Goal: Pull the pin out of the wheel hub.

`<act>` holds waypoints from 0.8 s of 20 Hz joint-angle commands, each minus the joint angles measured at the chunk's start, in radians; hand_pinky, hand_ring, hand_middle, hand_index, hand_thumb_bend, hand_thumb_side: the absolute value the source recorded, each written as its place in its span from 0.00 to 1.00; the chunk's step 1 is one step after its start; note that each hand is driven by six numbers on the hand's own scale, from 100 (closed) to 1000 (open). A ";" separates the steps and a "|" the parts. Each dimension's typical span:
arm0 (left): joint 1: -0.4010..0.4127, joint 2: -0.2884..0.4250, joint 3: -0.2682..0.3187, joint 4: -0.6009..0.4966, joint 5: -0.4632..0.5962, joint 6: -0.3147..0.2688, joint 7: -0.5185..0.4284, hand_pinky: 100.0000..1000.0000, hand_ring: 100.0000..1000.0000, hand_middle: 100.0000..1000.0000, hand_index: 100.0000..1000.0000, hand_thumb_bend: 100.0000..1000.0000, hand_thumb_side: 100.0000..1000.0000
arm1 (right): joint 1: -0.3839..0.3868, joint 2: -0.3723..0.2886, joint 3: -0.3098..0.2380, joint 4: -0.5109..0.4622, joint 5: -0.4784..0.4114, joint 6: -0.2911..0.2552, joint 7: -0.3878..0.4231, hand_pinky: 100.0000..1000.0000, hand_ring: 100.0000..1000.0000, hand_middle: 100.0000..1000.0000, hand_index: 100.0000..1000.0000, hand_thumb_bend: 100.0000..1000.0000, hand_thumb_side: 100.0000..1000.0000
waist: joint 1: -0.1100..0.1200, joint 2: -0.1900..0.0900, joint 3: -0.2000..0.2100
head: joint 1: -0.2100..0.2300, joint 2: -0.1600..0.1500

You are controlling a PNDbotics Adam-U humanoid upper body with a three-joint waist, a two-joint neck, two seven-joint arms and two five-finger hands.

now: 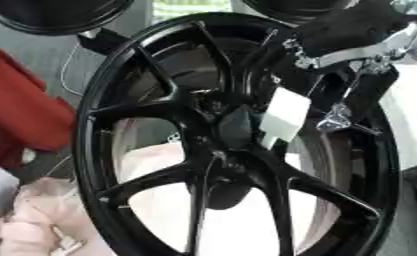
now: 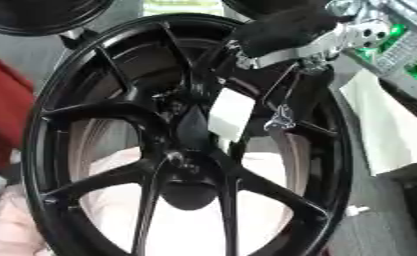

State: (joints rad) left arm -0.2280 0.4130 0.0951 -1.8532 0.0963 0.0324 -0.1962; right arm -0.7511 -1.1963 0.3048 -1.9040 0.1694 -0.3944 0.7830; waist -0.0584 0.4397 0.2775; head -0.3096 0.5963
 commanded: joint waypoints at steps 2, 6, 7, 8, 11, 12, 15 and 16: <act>0.002 0.018 0.007 -0.009 0.002 0.004 0.000 0.68 0.55 0.44 0.61 0.00 0.85 | -0.011 -0.029 -0.018 -0.021 -0.015 -0.020 0.024 0.96 0.99 0.77 0.75 0.30 0.19 | -0.009 -0.034 0.000 | 0.002 -0.003; 0.004 0.018 0.008 -0.009 0.002 0.004 0.002 0.68 0.55 0.44 0.61 0.00 0.85 | 0.003 -0.039 -0.023 -0.043 -0.022 -0.021 0.027 0.96 0.99 0.77 0.75 0.31 0.19 | -0.009 -0.036 -0.001 | 0.002 -0.003; 0.004 0.018 0.008 -0.009 0.002 0.004 0.001 0.68 0.55 0.44 0.61 0.00 0.85 | 0.007 -0.042 -0.025 -0.050 -0.023 -0.020 0.026 0.96 0.99 0.77 0.75 0.31 0.19 | -0.010 -0.037 -0.001 | 0.002 -0.003; 0.004 0.017 0.008 -0.009 0.003 0.005 0.001 0.68 0.55 0.44 0.61 0.00 0.85 | 0.010 -0.044 -0.027 -0.056 -0.024 -0.019 0.026 0.96 0.99 0.77 0.75 0.32 0.19 | -0.010 -0.037 -0.001 | 0.002 -0.003; 0.005 0.016 0.007 -0.008 0.003 0.005 0.000 0.68 0.55 0.44 0.61 0.00 0.85 | 0.016 -0.048 -0.031 -0.066 -0.027 -0.015 0.024 0.96 0.99 0.77 0.76 0.32 0.19 | -0.010 -0.039 0.000 | 0.001 -0.004; 0.005 0.016 0.007 -0.008 0.003 0.006 0.000 0.68 0.55 0.44 0.61 0.00 0.85 | 0.018 -0.049 -0.032 -0.068 -0.028 -0.013 0.024 0.96 0.99 0.77 0.76 0.31 0.19 | -0.011 -0.040 0.000 | 0.001 -0.004; 0.006 0.016 0.007 -0.008 0.003 0.006 -0.001 0.68 0.55 0.44 0.61 0.00 0.85 | 0.023 -0.051 -0.034 -0.071 -0.030 -0.011 0.021 0.96 0.99 0.76 0.75 0.31 0.19 | -0.011 -0.040 0.000 | 0.001 -0.004; 0.006 0.016 0.007 -0.008 0.003 0.006 -0.001 0.68 0.55 0.44 0.61 0.00 0.85 | 0.024 -0.051 -0.035 -0.071 -0.030 -0.010 0.020 0.96 0.99 0.76 0.75 0.31 0.19 | -0.011 -0.040 0.000 | 0.001 -0.004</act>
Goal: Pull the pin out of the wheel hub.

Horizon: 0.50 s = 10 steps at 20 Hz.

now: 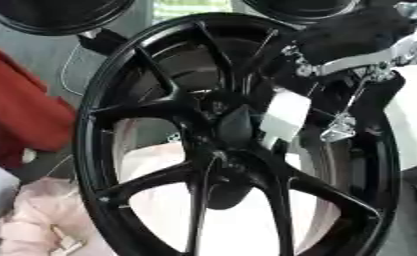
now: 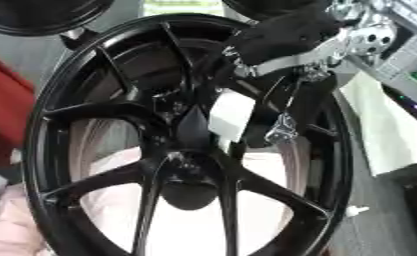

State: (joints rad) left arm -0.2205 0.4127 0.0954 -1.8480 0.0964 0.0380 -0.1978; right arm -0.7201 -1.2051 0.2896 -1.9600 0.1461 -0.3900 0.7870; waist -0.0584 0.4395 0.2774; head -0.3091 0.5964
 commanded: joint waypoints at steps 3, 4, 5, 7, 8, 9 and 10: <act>-0.002 0.016 0.006 -0.013 0.002 0.001 0.000 0.68 0.55 0.44 0.61 0.00 0.85 | -0.009 -0.041 -0.022 -0.014 -0.007 -0.012 0.012 0.96 0.98 0.76 0.75 0.30 0.19 | -0.011 -0.041 -0.001 | -0.001 -0.003; -0.002 0.016 0.006 -0.013 0.003 0.001 0.000 0.68 0.55 0.44 0.61 0.00 0.85 | -0.010 -0.041 -0.022 -0.012 -0.006 -0.010 0.011 0.96 0.98 0.76 0.74 0.29 0.19 | -0.011 -0.041 0.000 | -0.001 -0.004; -0.001 0.016 0.006 -0.013 0.003 0.001 0.000 0.68 0.55 0.44 0.61 0.00 0.85 | -0.011 -0.039 -0.021 -0.010 -0.006 -0.009 0.009 0.96 0.98 0.76 0.74 0.28 0.19 | -0.011 -0.041 0.000 | -0.001 -0.005; 0.000 0.015 0.007 -0.012 0.003 0.001 0.000 0.68 0.55 0.44 0.61 0.00 0.86 | -0.013 -0.037 -0.020 -0.005 -0.006 -0.008 0.008 0.96 0.98 0.76 0.74 0.28 0.20 | -0.010 -0.041 0.001 | -0.001 -0.008; 0.000 0.015 0.007 -0.012 0.003 0.001 0.000 0.68 0.55 0.44 0.61 0.00 0.86 | -0.015 -0.036 -0.019 -0.004 -0.006 -0.007 0.007 0.96 0.98 0.76 0.74 0.27 0.20 | -0.010 -0.041 0.001 | -0.001 -0.008; 0.001 0.015 0.007 -0.012 0.003 0.001 0.000 0.68 0.55 0.44 0.61 0.00 0.86 | -0.017 -0.035 -0.019 -0.002 -0.006 -0.007 0.007 0.96 0.98 0.76 0.74 0.27 0.20 | -0.010 -0.041 0.001 | -0.002 -0.008; 0.001 0.015 0.007 -0.012 0.003 0.001 0.000 0.68 0.55 0.44 0.61 0.00 0.86 | -0.019 -0.034 -0.018 0.000 -0.005 -0.006 0.006 0.96 0.98 0.75 0.74 0.26 0.20 | -0.010 -0.041 0.001 | -0.002 -0.009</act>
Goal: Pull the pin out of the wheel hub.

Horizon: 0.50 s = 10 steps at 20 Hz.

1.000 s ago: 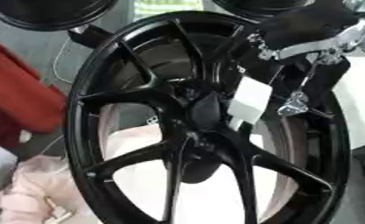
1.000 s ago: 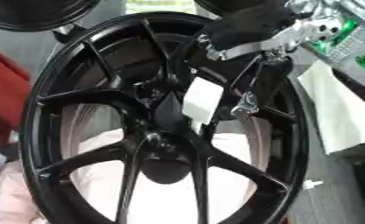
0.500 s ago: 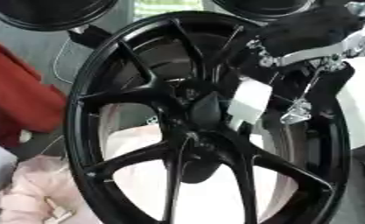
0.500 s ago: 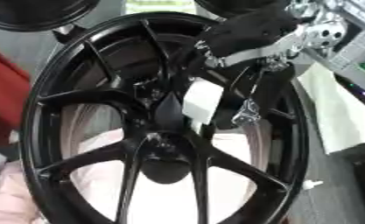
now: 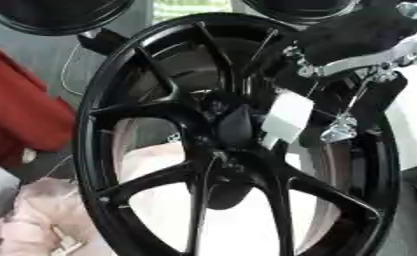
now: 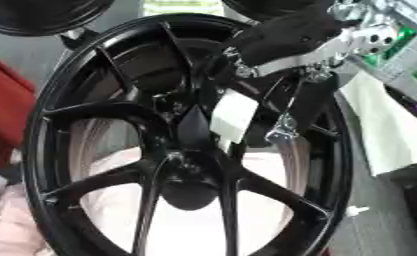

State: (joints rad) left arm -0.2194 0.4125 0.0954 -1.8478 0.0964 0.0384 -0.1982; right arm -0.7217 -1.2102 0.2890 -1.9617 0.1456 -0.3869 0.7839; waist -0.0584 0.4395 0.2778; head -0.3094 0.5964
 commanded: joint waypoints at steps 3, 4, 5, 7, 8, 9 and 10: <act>0.001 0.014 0.007 -0.012 0.003 0.001 0.000 0.68 0.55 0.44 0.61 0.00 0.86 | -0.022 -0.026 -0.015 0.006 -0.005 -0.008 0.007 0.96 0.97 0.75 0.73 0.22 0.20 | -0.011 -0.042 0.001 | -0.002 -0.010; 0.001 0.014 0.007 -0.012 0.003 0.002 0.000 0.68 0.55 0.44 0.61 0.00 0.86 | -0.022 -0.025 -0.014 0.007 -0.006 -0.007 0.007 0.96 0.97 0.75 0.73 0.21 0.20 | -0.012 -0.042 0.001 | -0.002 -0.010; 0.001 0.014 0.007 -0.011 0.003 0.002 0.000 0.68 0.55 0.44 0.61 0.00 0.86 | -0.023 -0.024 -0.014 0.008 -0.007 -0.006 0.007 0.96 0.97 0.74 0.73 0.19 0.20 | -0.012 -0.043 0.001 | -0.002 -0.010; 0.001 0.014 0.007 -0.011 0.002 0.002 -0.001 0.68 0.55 0.44 0.61 0.00 0.86 | -0.024 -0.023 -0.013 0.009 -0.009 -0.004 0.006 0.96 0.97 0.74 0.72 0.16 0.20 | -0.012 -0.043 0.001 | -0.002 -0.013; 0.002 0.013 0.007 -0.011 0.002 0.002 -0.001 0.68 0.55 0.44 0.61 0.00 0.86 | -0.025 -0.023 -0.012 0.009 -0.010 -0.003 0.006 0.96 0.97 0.74 0.72 0.14 0.20 | -0.012 -0.044 0.002 | -0.003 -0.015; 0.002 0.013 0.007 -0.011 0.002 0.002 0.000 0.68 0.55 0.44 0.61 0.00 0.86 | -0.026 -0.023 -0.012 0.010 -0.011 -0.001 0.006 0.96 0.96 0.73 0.72 0.13 0.19 | -0.012 -0.045 0.002 | -0.003 -0.017; 0.002 0.014 0.008 -0.011 0.003 0.002 0.000 0.68 0.55 0.44 0.61 0.00 0.86 | -0.027 -0.022 -0.012 0.010 -0.011 0.000 0.006 0.96 0.96 0.73 0.71 0.11 0.20 | -0.012 -0.045 0.002 | -0.004 -0.019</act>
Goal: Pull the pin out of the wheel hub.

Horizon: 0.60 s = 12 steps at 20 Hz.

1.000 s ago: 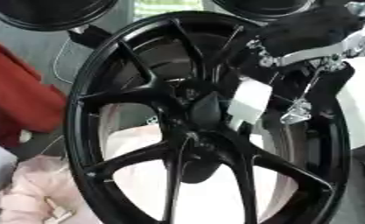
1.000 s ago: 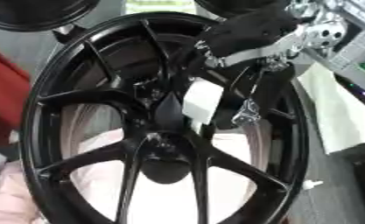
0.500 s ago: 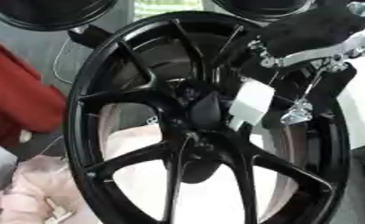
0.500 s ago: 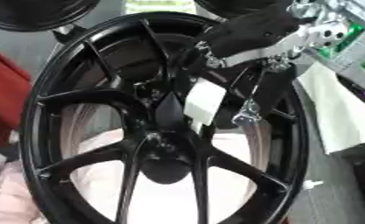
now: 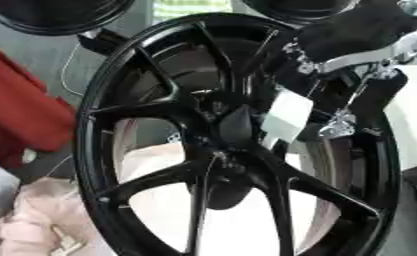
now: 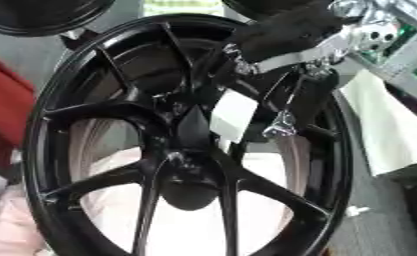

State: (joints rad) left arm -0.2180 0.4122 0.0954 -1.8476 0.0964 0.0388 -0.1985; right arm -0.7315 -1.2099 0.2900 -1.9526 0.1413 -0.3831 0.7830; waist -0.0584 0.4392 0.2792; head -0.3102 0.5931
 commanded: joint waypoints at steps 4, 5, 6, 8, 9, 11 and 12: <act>0.001 0.015 0.007 -0.011 0.003 0.001 0.000 0.68 0.55 0.44 0.61 0.00 0.86 | -0.022 -0.020 -0.013 0.004 -0.010 0.004 0.001 0.95 0.95 0.71 0.69 0.03 0.18 | -0.011 -0.047 0.000 | -0.004 -0.010; 0.001 0.015 0.007 -0.011 0.003 0.001 0.000 0.68 0.55 0.44 0.61 0.00 0.86 | -0.023 -0.019 -0.014 0.005 -0.011 0.007 -0.002 0.95 0.94 0.70 0.68 0.00 0.18 | -0.011 -0.047 0.000 | -0.004 -0.009; 0.002 0.014 0.007 -0.011 0.003 0.002 -0.001 0.68 0.55 0.44 0.61 0.00 0.86 | -0.024 -0.019 -0.014 0.006 -0.011 0.009 -0.005 0.95 0.94 0.70 0.67 0.00 0.17 | -0.011 -0.047 0.000 | -0.005 -0.009; 0.002 0.015 0.007 -0.011 0.003 0.001 0.000 0.68 0.55 0.44 0.61 0.00 0.86 | -0.025 -0.018 -0.013 0.008 -0.010 0.014 -0.008 0.95 0.93 0.69 0.66 0.00 0.16 | -0.011 -0.047 0.000 | -0.007 -0.008; 0.002 0.015 0.007 -0.011 0.003 0.001 0.000 0.68 0.55 0.44 0.61 0.00 0.86 | -0.025 -0.017 -0.013 0.008 -0.010 0.015 -0.009 0.95 0.93 0.69 0.65 0.00 0.15 | -0.011 -0.047 0.000 | -0.007 -0.008; 0.002 0.014 0.007 -0.011 0.003 0.001 0.000 0.68 0.55 0.44 0.61 0.00 0.86 | -0.026 -0.016 -0.012 0.009 -0.011 0.017 -0.011 0.95 0.92 0.68 0.65 0.00 0.15 | -0.011 -0.047 0.001 | -0.006 -0.009; 0.003 0.014 0.007 -0.011 0.003 0.001 0.000 0.68 0.55 0.44 0.61 0.00 0.86 | -0.026 -0.016 -0.012 0.010 -0.012 0.018 -0.012 0.95 0.92 0.68 0.64 0.00 0.14 | -0.011 -0.048 0.002 | -0.005 -0.009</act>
State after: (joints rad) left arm -0.2147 0.4121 0.0954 -1.8475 0.0968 0.0389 -0.1985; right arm -0.7393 -1.2093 0.2907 -1.9436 0.1351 -0.3665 0.7727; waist -0.0584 0.4381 0.2795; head -0.3144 0.5908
